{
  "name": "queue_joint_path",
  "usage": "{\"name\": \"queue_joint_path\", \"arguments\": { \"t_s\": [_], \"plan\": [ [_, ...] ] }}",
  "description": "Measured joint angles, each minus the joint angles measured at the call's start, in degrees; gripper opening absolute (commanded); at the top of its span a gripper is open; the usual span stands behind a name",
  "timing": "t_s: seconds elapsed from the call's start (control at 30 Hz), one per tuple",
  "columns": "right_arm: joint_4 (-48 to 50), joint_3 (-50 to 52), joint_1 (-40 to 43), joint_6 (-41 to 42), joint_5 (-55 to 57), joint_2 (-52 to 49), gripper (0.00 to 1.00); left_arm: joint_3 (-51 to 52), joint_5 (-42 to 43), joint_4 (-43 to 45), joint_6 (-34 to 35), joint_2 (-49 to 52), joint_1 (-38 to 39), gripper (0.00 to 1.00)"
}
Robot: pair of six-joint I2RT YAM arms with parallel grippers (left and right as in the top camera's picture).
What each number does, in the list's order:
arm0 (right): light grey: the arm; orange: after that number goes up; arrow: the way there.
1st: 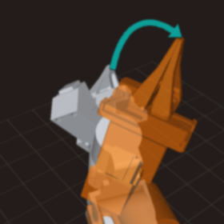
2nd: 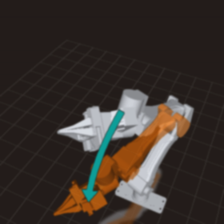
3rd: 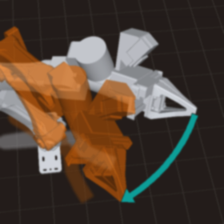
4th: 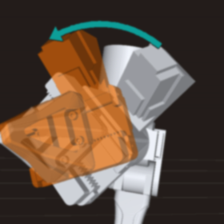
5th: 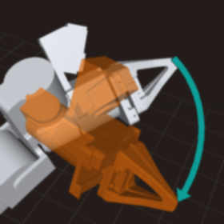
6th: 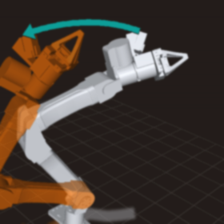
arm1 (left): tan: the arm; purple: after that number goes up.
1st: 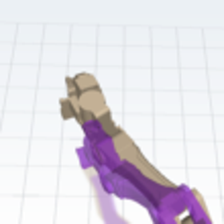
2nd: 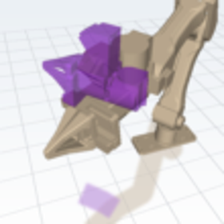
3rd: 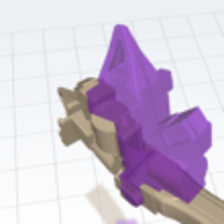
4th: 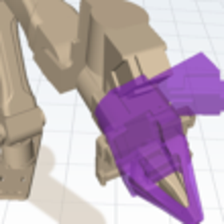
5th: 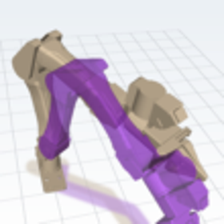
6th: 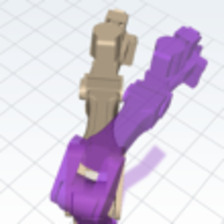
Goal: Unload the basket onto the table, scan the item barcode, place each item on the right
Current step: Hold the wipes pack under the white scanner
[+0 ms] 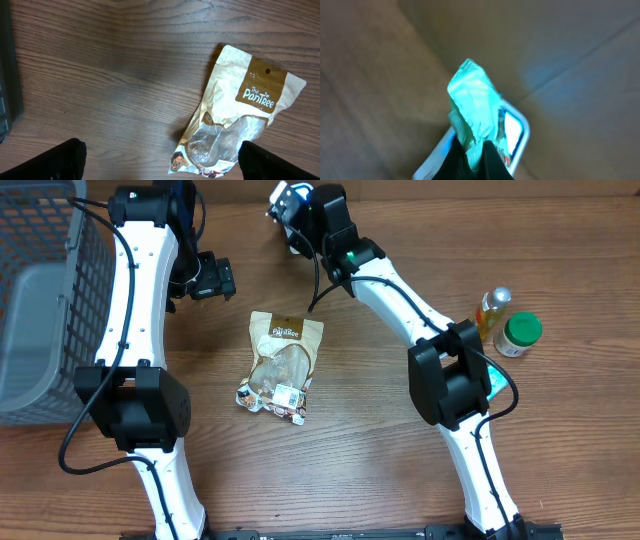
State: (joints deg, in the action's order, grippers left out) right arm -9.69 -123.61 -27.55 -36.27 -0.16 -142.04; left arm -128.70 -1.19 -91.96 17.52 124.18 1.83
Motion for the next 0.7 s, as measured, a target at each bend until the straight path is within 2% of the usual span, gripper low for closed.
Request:
{"name": "queue_joint_path", "arguments": {
  "t_s": [0.27, 0.7],
  "plan": [
    [11.56, 0.11, 0.48, -1.7, 5.44, 0.0, 0.04, 0.0, 0.02, 0.0, 0.0, 0.0, 0.0, 1.0],
    [7.08, 0.11, 0.57, -5.49, 5.86, -0.09, 0.04, 0.0, 0.02, 0.0, 0.0, 0.0, 0.0, 1.0]
  ]
}}
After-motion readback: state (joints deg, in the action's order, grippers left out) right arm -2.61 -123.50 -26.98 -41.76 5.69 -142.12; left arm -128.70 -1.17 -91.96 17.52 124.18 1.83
